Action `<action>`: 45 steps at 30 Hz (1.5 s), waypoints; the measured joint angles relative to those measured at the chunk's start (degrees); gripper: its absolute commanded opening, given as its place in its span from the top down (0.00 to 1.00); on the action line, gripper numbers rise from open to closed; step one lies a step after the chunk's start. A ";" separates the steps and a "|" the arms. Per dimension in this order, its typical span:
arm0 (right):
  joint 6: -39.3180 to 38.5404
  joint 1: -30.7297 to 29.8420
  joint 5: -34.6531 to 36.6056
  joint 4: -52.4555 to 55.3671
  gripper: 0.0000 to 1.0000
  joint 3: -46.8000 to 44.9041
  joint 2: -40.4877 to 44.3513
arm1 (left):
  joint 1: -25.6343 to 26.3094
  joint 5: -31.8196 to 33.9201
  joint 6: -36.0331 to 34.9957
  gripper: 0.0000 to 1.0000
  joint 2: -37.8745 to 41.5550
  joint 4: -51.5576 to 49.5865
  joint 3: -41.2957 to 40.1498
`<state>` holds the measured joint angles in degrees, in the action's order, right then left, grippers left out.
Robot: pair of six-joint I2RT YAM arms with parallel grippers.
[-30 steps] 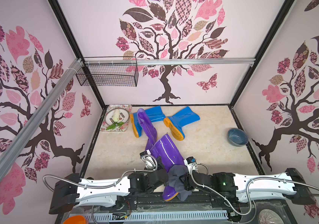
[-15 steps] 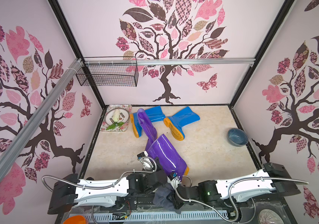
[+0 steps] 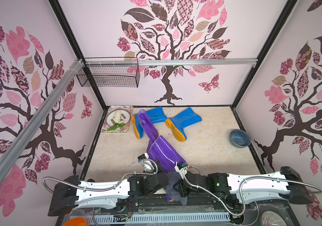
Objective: Wipe the rubber boots with a cloth
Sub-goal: Wipe the dirt off the rubber boot.
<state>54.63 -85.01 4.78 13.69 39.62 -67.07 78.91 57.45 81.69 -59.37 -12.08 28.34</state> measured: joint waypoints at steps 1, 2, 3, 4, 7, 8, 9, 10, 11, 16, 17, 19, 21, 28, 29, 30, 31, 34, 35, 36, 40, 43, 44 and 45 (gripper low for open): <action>0.15 -0.59 -0.42 -0.39 1.00 0.61 -1.46 | 0.00 0.00 -0.31 1.00 -0.09 0.35 -0.02; 0.50 0.09 -1.03 -0.94 1.00 0.39 -2.08 | 0.00 -0.09 -0.61 1.00 -0.22 0.79 -0.07; 0.79 2.08 -1.95 -1.18 1.00 -0.48 -1.75 | 0.00 -0.13 -0.87 1.00 -0.44 1.20 -0.09; 0.87 4.74 -2.56 -1.64 1.00 -1.57 -0.94 | 0.00 -0.28 -1.03 1.00 -0.66 1.66 -0.11; 0.48 15.54 -3.10 -1.99 1.00 -6.10 4.79 | -0.02 -0.50 -1.84 1.00 -1.53 3.61 -0.70; -0.09 19.39 -3.10 -1.27 1.00 -7.26 7.69 | -0.09 -0.50 -2.23 1.00 -1.95 4.50 -1.11; -0.98 23.58 -3.37 -0.09 1.00 -7.89 10.56 | -0.17 -0.70 -2.47 1.00 -2.38 5.29 -1.51; -2.03 27.15 -3.87 0.81 1.00 -8.00 12.61 | -0.17 -1.31 -2.71 1.00 -2.84 5.88 -1.90; -3.32 31.47 -4.72 1.42 1.00 -7.98 14.36 | -0.15 -2.40 -3.15 1.00 -3.63 6.49 -2.40; -9.62 48.41 -8.35 5.55 1.00 -6.95 13.57 | 0.26 -6.84 -4.13 1.00 -7.30 8.35 -4.35; -10.88 49.46 -8.50 7.28 1.00 -6.23 12.70 | 0.39 -7.28 -4.24 1.00 -7.67 8.63 -4.46; -12.20 49.44 -9.86 9.27 1.00 -4.94 12.02 | 0.72 -7.67 -4.66 1.00 -8.00 9.29 -4.46; -12.44 47.23 -11.34 8.96 1.00 -4.11 12.11 | 0.98 -7.87 -5.18 1.00 -8.04 10.08 -4.46; -10.12 28.63 -12.61 2.73 1.00 -4.00 8.33 | 1.01 -7.78 -6.49 1.00 -8.57 12.26 -4.46; -9.84 27.87 -12.90 1.81 1.00 -4.00 6.88 | 1.01 -7.80 -6.62 1.00 -8.72 12.55 -4.46; -9.88 27.58 -12.68 1.16 1.00 -4.00 5.22 | 1.01 -7.85 -6.78 1.00 -8.76 12.70 -4.46; -10.05 27.58 -12.02 0.87 1.00 -4.00 4.02 | 1.01 -7.85 -6.86 1.00 -8.76 12.81 -4.46; -11.72 28.17 -10.43 -0.13 1.00 -3.67 0.26 | 1.01 -7.89 -7.19 1.00 -8.76 13.05 -4.46; -12.70 28.30 -10.69 -0.28 1.00 -2.78 -1.36 | 1.01 -7.98 -7.45 1.00 -8.74 13.22 -4.48; -13.77 28.52 -11.61 -0.24 1.00 -1.11 -3.43 | 1.01 -8.04 -7.82 1.00 -8.76 13.44 -4.50; -17.18 28.63 -14.97 -1.05 1.00 9.42 -12.31 | 1.03 -8.02 -9.03 1.00 -8.76 14.67 -4.59; -19.21 28.89 -17.62 -1.20 1.00 18.69 -18.58 | 1.18 -7.85 -9.99 1.00 -8.68 15.89 -4.98; -19.80 29.07 -18.47 -1.05 1.00 21.49 -20.33 | 1.29 -7.78 -10.23 1.00 -8.46 16.22 -5.29; -20.20 29.49 -19.37 -1.14 1.00 23.76 -21.68 | 1.40 -7.80 -10.49 1.00 -8.00 16.55 -5.77</action>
<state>34.44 -55.53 -14.59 12.56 63.37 -88.75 80.31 49.65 71.20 -67.37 4.47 22.57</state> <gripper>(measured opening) 0.100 0.049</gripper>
